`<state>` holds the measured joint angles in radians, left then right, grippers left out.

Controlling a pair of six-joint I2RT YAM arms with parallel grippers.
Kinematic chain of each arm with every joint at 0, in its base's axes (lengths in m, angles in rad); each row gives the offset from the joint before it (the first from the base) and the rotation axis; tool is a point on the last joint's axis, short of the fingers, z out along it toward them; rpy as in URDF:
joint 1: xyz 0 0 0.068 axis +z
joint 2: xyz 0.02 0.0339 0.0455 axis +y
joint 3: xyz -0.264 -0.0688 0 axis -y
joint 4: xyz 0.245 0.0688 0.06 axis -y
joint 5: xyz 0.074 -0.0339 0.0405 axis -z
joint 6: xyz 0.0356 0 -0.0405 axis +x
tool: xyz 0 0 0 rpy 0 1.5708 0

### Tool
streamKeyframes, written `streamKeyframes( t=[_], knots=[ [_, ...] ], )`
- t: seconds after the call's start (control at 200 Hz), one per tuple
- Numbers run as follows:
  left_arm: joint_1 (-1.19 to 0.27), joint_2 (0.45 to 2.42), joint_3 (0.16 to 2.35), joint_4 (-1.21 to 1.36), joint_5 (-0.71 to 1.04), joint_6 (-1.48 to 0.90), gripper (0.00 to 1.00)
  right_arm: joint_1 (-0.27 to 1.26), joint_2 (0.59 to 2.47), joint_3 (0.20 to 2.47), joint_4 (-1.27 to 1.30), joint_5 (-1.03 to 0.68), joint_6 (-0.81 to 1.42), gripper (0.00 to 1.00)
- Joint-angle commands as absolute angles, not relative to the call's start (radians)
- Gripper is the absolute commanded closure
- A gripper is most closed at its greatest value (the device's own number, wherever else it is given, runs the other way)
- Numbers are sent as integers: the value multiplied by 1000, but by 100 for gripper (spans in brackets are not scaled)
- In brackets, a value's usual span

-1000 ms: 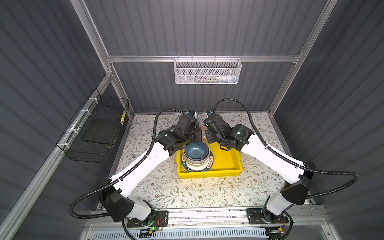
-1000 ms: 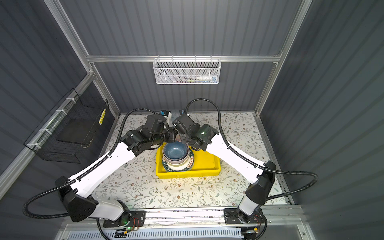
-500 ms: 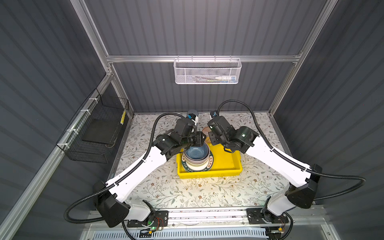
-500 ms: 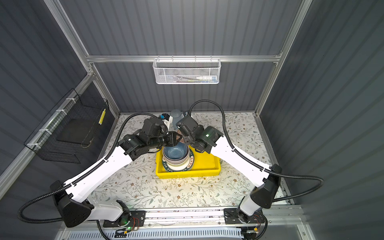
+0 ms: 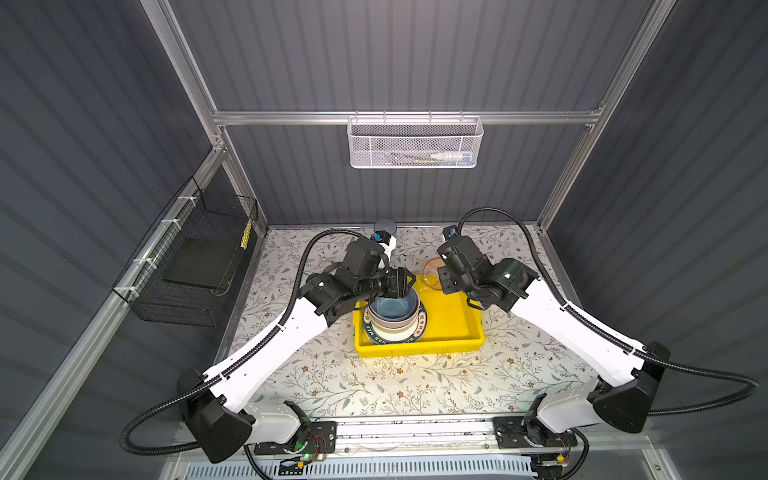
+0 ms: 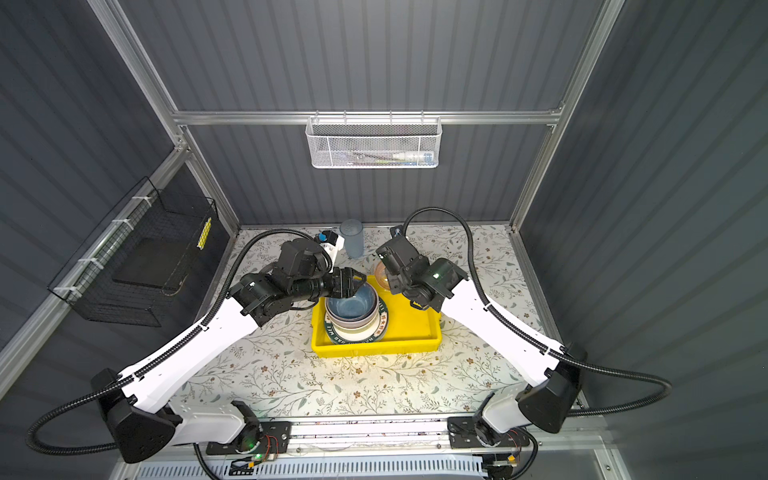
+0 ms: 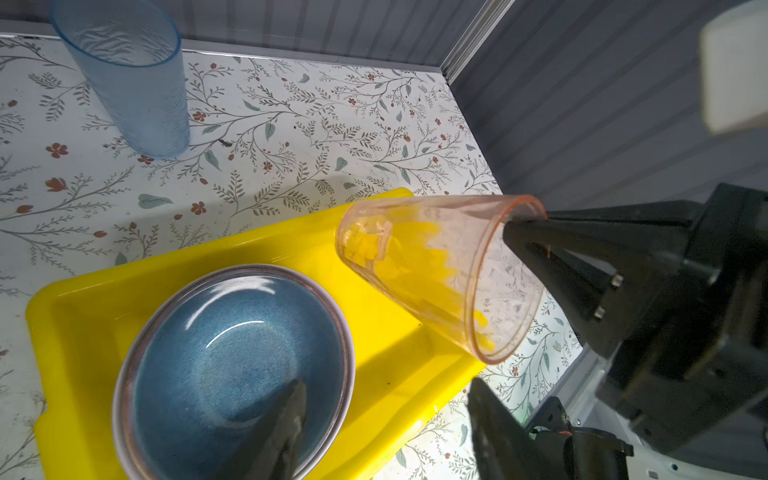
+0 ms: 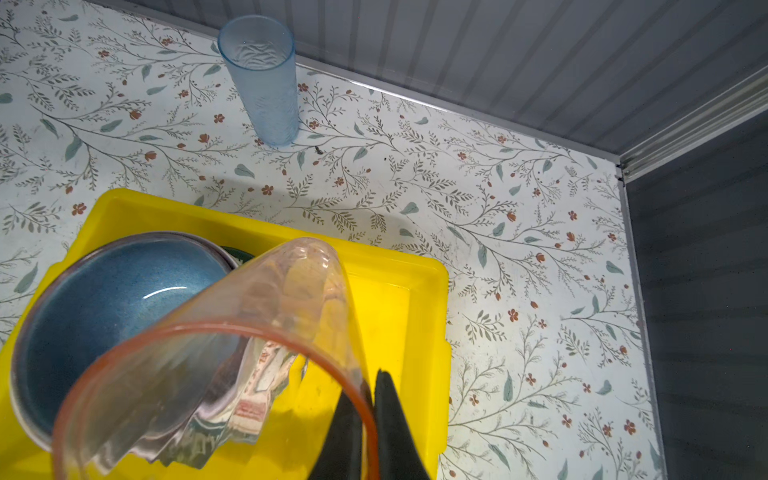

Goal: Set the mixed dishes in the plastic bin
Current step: 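Pass the pink cup from the left gripper into the right gripper, then lower the pink cup upright into the bin's far corner with the right gripper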

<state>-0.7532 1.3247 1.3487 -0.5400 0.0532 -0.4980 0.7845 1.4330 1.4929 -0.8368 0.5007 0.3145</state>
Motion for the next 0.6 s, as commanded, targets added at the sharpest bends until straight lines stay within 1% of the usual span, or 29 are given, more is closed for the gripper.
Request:
streamKeyframes(
  t=[0.0,0.225,0.31,0.515,0.595],
  knots=[
    [-755,1288,1335,-583,-11,-447,30,755,1392,1442,-848,477,340,99],
    [-747,1266,1300,-598,-146,-408,20,671,1364,1343,-825,393,336,99],
    [-731,1273,1282,-602,-182,-387,14,655,1379,1338,-831,389,332,96],
    [-605,1285,1220,-558,-84,-389,12,639,1454,1356,-842,416,315,97],
    [-566,1289,1201,-554,-71,-387,11,631,1478,1360,-837,423,308,97]
  ],
)
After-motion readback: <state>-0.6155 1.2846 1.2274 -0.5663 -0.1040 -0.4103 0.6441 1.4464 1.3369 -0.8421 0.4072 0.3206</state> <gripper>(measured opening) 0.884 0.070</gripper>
